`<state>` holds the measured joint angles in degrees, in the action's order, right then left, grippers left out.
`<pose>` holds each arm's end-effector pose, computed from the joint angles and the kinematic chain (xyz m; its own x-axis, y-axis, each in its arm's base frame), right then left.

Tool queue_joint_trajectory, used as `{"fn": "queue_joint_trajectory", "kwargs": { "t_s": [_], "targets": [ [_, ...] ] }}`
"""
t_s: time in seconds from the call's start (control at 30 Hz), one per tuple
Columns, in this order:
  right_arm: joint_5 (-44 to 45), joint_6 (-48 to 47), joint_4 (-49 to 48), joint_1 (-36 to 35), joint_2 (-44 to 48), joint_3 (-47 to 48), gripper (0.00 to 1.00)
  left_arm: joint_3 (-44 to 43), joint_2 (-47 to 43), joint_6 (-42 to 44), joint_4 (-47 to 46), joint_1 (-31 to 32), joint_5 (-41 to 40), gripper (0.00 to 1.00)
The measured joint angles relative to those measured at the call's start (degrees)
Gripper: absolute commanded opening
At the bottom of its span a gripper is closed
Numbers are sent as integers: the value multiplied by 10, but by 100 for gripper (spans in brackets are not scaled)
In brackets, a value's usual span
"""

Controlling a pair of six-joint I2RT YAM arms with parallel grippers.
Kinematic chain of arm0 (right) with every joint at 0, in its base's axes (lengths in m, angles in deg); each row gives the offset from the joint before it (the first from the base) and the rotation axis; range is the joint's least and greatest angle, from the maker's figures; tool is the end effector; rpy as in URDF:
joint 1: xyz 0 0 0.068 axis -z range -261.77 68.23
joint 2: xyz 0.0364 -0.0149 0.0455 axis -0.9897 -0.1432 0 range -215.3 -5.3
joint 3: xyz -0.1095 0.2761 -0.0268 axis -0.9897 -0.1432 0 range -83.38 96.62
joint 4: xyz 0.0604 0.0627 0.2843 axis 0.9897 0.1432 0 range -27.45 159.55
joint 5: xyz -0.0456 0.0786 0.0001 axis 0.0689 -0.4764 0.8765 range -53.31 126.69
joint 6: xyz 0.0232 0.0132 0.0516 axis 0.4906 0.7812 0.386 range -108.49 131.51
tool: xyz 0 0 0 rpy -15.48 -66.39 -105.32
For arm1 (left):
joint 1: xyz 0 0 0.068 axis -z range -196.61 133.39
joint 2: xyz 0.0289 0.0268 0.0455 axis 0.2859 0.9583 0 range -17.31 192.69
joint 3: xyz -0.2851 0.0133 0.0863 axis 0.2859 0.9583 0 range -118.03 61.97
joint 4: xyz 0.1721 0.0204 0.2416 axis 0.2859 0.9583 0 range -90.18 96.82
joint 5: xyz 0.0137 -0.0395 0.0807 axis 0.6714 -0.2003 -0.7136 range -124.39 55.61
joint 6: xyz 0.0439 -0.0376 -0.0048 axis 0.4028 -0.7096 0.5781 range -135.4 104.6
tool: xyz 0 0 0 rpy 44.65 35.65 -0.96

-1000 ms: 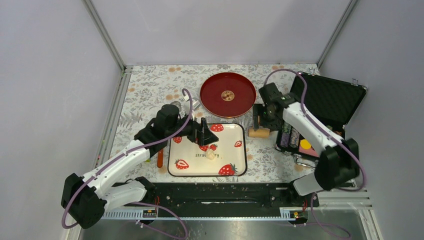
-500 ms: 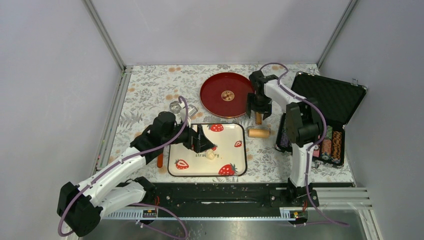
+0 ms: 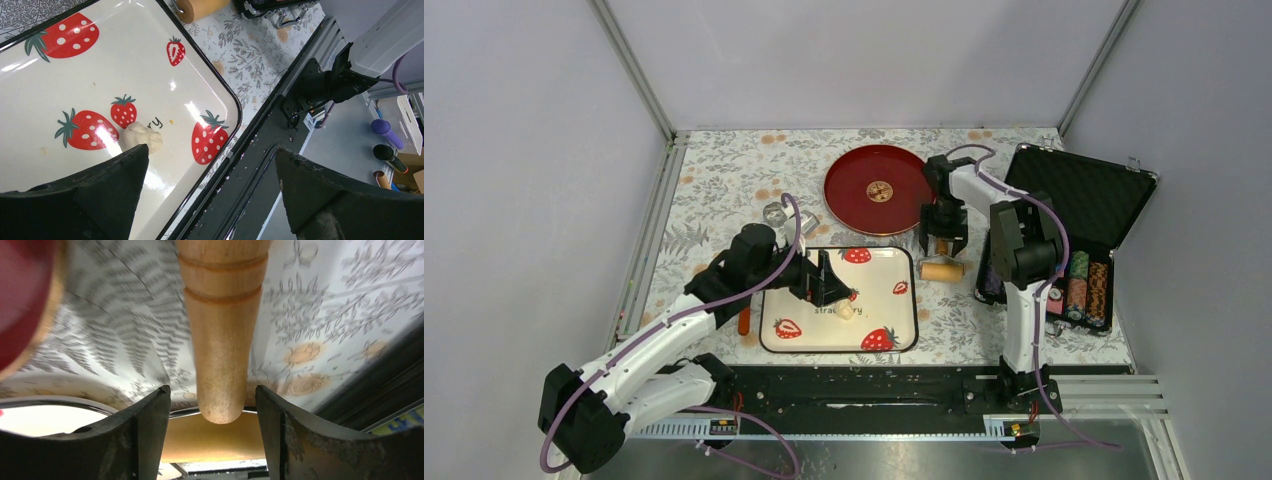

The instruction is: Roll out the dumpling wrappers from the dough

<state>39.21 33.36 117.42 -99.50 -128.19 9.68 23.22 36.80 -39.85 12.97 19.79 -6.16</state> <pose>0.4420 0.1394 0.1534 -0.9921 0.0731 -0.1020 0.0741 0.9972 -0.0062 0.1782 -0.1558 0.2787 -0.7046 0.0666 -0.7065 0.6215 0.5383 -0.5692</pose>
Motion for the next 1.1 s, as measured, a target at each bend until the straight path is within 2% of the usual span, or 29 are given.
{"fn": "queue_joint_trajectory", "kwargs": {
  "t_s": [0.27, 0.4, 0.67, 0.8, 0.97, 1.1],
  "targets": [
    [-40, -2, 6, 0, 63, -106, 71, 0, 0, -1, 3, 0, 0, 96],
    [-52, -8, 9, 0, 116, -148, 76, 0, -2, -6, 3, 0, -2, 96],
    [-50, -13, 18, 0, 181, -126, 88, 0, -12, -11, 4, 0, -11, 96],
    [-50, -14, 23, 1, 159, -80, 86, 0, -17, -12, 5, 0, -14, 96],
    [-47, -14, 34, 2, 55, 8, 80, 0, -24, -11, 8, 0, -17, 96],
    [-42, -13, 45, 2, -5, 27, 74, 0, -31, -12, 11, 0, -21, 96]
  ]
}}
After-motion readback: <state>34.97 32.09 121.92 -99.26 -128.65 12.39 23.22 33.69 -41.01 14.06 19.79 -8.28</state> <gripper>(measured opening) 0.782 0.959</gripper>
